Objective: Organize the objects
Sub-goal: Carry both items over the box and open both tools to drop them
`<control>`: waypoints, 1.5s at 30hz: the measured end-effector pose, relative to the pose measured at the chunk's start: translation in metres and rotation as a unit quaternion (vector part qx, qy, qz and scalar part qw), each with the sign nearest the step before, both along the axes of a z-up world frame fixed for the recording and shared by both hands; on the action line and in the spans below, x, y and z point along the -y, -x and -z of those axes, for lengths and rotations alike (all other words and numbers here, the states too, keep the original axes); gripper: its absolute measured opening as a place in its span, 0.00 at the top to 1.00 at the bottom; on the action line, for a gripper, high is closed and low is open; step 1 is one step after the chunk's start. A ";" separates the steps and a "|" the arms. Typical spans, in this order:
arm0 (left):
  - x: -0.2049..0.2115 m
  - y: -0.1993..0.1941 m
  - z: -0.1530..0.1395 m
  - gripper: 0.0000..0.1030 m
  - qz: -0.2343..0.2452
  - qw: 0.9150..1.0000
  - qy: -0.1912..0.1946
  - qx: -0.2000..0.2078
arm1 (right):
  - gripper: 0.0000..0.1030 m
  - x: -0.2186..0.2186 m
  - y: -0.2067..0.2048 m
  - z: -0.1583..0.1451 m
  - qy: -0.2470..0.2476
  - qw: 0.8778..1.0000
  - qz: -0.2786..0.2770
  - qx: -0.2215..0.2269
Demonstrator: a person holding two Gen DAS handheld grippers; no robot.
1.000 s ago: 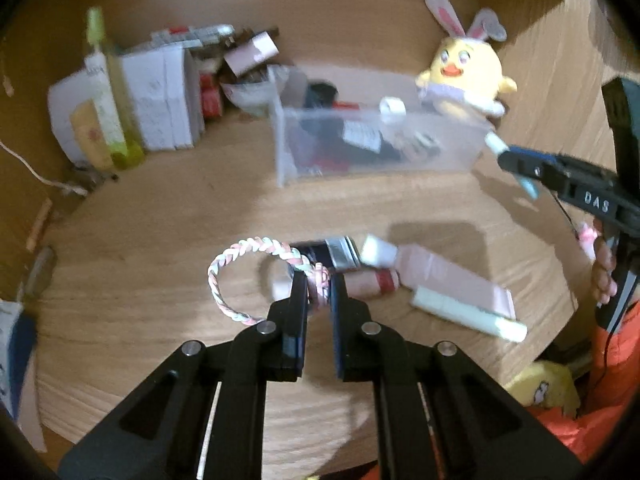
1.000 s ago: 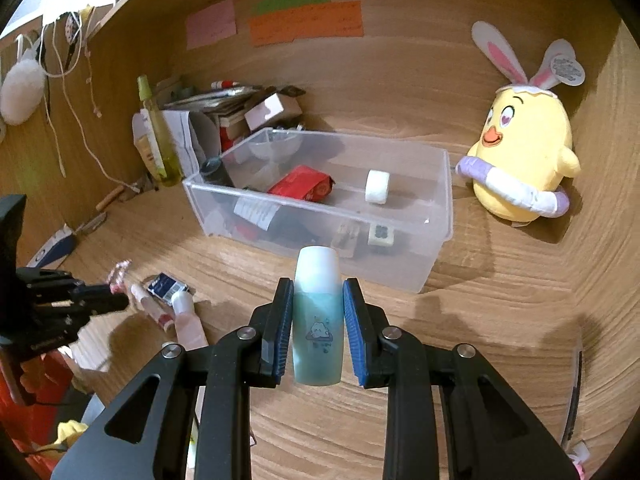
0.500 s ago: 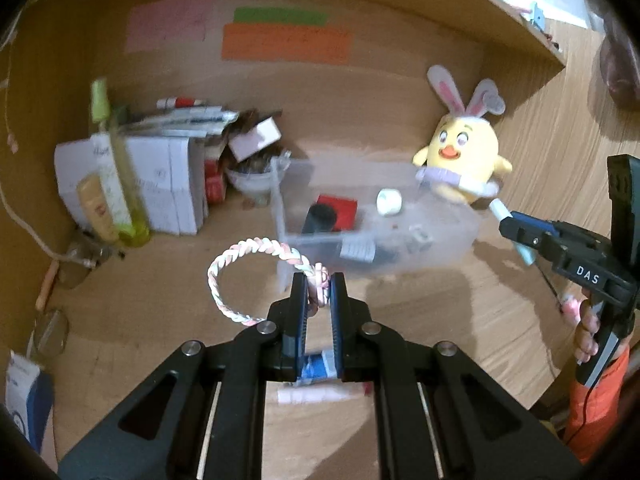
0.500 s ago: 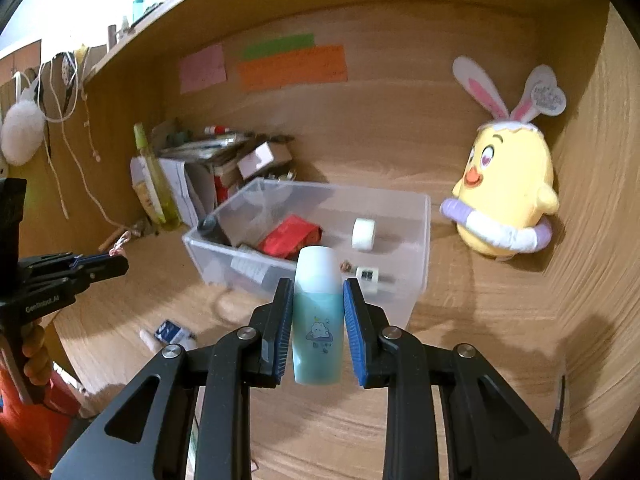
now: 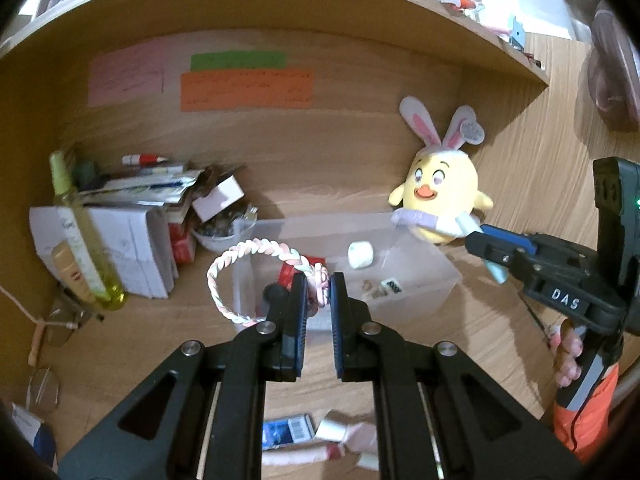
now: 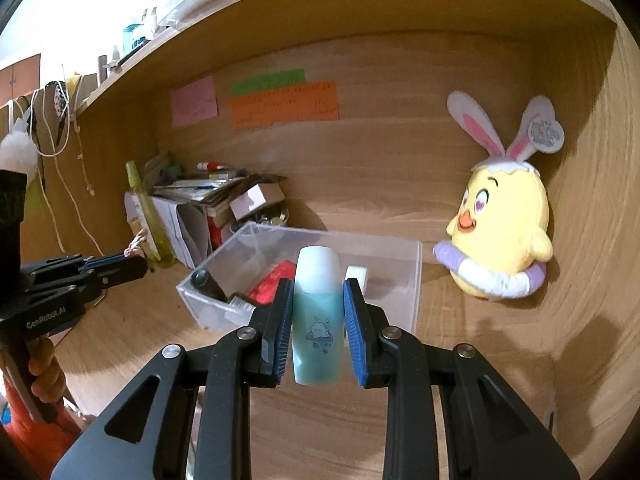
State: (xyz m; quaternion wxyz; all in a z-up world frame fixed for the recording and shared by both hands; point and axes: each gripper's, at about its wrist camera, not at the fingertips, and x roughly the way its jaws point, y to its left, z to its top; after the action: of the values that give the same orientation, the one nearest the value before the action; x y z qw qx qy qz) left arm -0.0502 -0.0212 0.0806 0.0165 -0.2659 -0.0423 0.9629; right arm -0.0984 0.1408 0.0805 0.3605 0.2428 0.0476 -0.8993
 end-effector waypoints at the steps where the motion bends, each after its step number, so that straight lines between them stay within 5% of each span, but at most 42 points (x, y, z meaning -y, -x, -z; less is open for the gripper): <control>1: -0.002 0.003 -0.003 0.90 0.000 1.000 0.001 -0.001 | 0.78 0.002 0.001 -0.002 0.000 1.000 0.000 -0.003; 14: -0.012 0.043 -0.017 0.90 -0.001 1.000 0.003 -0.005 | 0.78 0.020 0.031 -0.012 -0.001 1.000 0.007 -0.001; 28: -0.011 0.110 0.032 0.90 0.002 0.997 -0.012 0.075 | 0.78 0.042 0.070 0.037 -0.045 0.997 0.018 0.056; 45: -0.027 0.134 0.064 0.90 0.037 0.992 -0.002 0.120 | 0.78 0.058 0.089 0.071 -0.100 0.991 0.047 0.078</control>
State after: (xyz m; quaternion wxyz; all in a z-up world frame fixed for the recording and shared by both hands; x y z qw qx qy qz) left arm -0.1845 0.0062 0.0163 0.0471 -0.3806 -0.0357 0.9228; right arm -0.1876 0.0831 0.0096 0.2938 0.3492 0.0979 -0.8844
